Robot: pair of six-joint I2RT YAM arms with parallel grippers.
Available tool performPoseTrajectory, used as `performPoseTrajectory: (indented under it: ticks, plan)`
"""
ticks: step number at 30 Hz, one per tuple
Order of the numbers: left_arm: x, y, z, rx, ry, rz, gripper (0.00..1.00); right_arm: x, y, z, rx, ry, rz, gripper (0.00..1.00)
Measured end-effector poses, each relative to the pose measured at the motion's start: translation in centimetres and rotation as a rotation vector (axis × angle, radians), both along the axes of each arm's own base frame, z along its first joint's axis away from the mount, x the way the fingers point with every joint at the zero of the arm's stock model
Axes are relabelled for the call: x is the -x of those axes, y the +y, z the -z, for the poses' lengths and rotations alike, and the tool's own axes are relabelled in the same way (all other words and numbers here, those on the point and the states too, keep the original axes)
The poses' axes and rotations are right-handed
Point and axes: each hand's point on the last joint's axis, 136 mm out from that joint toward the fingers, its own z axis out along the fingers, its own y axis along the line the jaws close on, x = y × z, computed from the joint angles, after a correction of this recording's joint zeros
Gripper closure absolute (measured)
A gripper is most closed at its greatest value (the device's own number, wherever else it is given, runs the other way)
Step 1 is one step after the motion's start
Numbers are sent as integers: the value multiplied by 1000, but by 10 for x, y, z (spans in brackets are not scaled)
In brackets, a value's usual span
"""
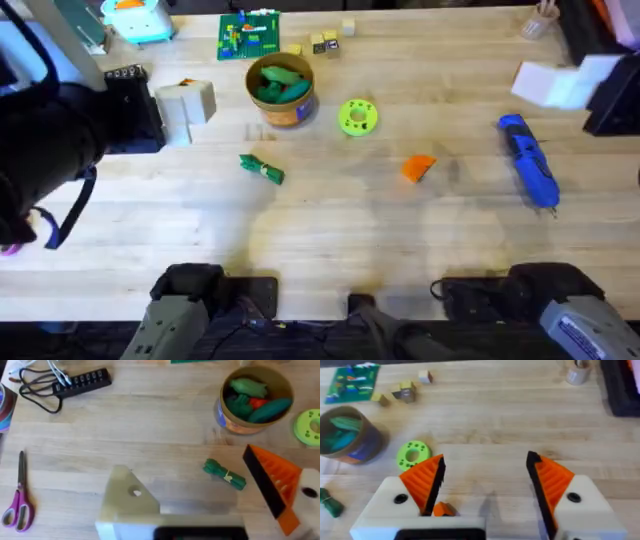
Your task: Pick up the gripper from the table and insert it into the empty holder that is missing its gripper. Then pick up a screw, insert it into the mounting hole, and use the screwdriver to tighten it. Finally, clean up the table by picking up the vegetable and placing it into the bucket.
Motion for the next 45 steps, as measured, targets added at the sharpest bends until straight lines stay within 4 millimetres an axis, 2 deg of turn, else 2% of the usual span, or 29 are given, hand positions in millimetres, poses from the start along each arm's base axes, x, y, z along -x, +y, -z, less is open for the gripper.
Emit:
performPoseTrajectory:
  ticks: [4,10,13,16,23,26,30,37,40,42,43,45]
  plan:
    - [6,-2,9,8,46,10,8,-2,7,-8,-21,-9,-33,10]
    - [8,-24,14,89,73,108,8,-1,9,-7,-29,-4,-47,10]
    - [8,-35,17,168,87,122,9,-1,11,-7,-33,-4,-52,10]
    - [8,-39,24,288,122,52,7,-1,11,-7,-33,-4,-52,10]
    - [17,-38,60,490,317,-210,7,-1,11,-7,-33,-4,-52,10]
    - [13,-40,72,522,371,-288,7,-1,11,-7,-33,-4,-52,10]
    - [7,-53,90,546,426,-326,8,-1,11,-7,-33,-4,-52,10]
    - [7,-70,160,573,524,-396,8,-1,11,-7,-33,-4,-52,10]
    - [5,-71,179,588,524,-413,12,-1,11,-7,-33,-4,-52,10]
    - [4,-72,187,598,524,-424,115,-1,11,-7,-33,-4,-52,10]
    - [4,-72,190,599,527,-425,230,-1,11,-7,-33,-4,-52,10]
    - [5,-73,195,597,544,-429,539,-1,11,-7,-33,-4,-52,10]
